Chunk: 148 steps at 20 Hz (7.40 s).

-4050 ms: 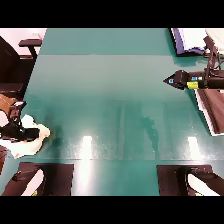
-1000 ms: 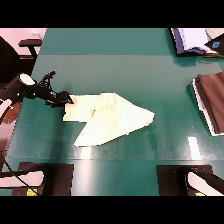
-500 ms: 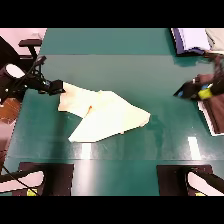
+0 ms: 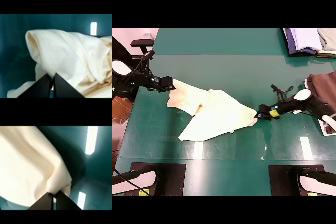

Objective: Fold the shirts.

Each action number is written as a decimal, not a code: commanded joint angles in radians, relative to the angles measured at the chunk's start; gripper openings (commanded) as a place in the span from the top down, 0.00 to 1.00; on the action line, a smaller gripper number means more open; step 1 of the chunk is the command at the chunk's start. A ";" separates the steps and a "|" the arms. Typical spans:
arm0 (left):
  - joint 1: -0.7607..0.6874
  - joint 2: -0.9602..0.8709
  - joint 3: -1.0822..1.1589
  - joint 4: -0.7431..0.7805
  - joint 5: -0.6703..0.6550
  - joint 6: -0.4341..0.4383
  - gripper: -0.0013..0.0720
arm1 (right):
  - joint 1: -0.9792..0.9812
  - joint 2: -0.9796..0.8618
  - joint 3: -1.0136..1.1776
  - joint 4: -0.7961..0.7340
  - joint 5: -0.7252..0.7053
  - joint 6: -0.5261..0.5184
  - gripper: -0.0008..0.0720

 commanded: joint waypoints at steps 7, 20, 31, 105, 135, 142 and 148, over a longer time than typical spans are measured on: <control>0.001 0.269 0.202 0.014 0.010 0.002 0.95 | -0.088 0.164 0.466 -0.245 0.098 -0.005 0.97; 0.001 0.628 0.608 0.000 -0.162 -0.002 0.95 | -0.378 0.394 1.106 -0.253 0.337 0.010 0.97; 0.001 0.621 -0.260 0.000 -0.436 -0.031 0.95 | -0.169 -0.070 0.800 -0.254 0.439 0.055 0.97; 0.034 0.391 -0.389 -0.128 -0.040 0.098 0.95 | -0.322 0.386 -0.414 -0.084 0.157 0.091 0.37; 0.034 0.516 0.708 -0.127 -0.048 0.041 0.95 | -0.445 0.590 0.790 -0.072 0.206 -0.024 0.97; 0.034 0.516 1.030 -0.126 0.006 -0.027 0.96 | -0.668 0.443 1.339 -0.095 0.475 0.052 0.97; 0.034 0.497 0.816 -0.004 0.004 -0.061 0.96 | -0.666 0.431 1.131 -0.091 0.455 0.077 0.97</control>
